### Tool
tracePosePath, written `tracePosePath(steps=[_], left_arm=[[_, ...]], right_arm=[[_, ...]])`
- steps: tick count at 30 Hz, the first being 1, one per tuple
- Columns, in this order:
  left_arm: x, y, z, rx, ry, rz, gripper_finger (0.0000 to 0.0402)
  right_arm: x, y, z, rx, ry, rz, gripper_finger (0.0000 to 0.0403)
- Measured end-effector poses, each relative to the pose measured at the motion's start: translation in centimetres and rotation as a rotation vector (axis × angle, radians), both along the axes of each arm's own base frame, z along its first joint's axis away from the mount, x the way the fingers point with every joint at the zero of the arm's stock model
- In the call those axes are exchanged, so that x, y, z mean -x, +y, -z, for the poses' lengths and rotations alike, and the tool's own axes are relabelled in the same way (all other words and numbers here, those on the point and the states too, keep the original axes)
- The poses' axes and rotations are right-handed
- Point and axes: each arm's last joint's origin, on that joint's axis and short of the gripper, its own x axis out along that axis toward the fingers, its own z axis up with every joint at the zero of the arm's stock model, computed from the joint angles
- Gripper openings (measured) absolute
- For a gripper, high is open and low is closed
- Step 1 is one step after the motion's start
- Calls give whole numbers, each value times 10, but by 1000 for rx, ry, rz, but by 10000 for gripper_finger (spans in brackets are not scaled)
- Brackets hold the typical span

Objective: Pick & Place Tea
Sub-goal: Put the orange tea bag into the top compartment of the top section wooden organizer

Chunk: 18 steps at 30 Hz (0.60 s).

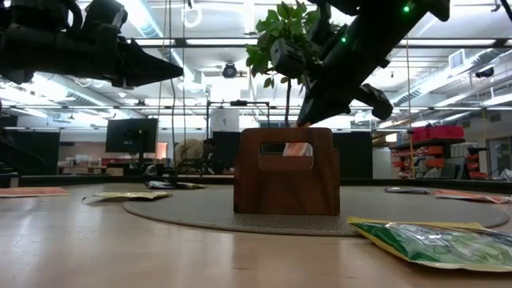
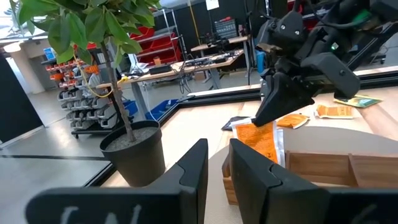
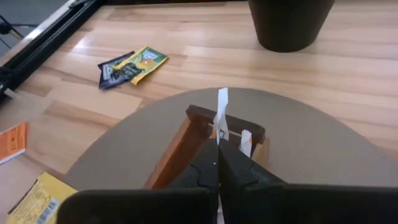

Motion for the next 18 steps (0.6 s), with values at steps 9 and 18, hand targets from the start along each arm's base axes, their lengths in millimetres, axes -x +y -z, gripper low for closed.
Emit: tracePosePath(steps=[9,18], left_arm=[[0,0,0,1,2,0,69],[0,0,1,13,0,-4,69]], right_arm=[[1,-2,1,-2,56,-34,5],[0,-2,1,14,62,-45,55]])
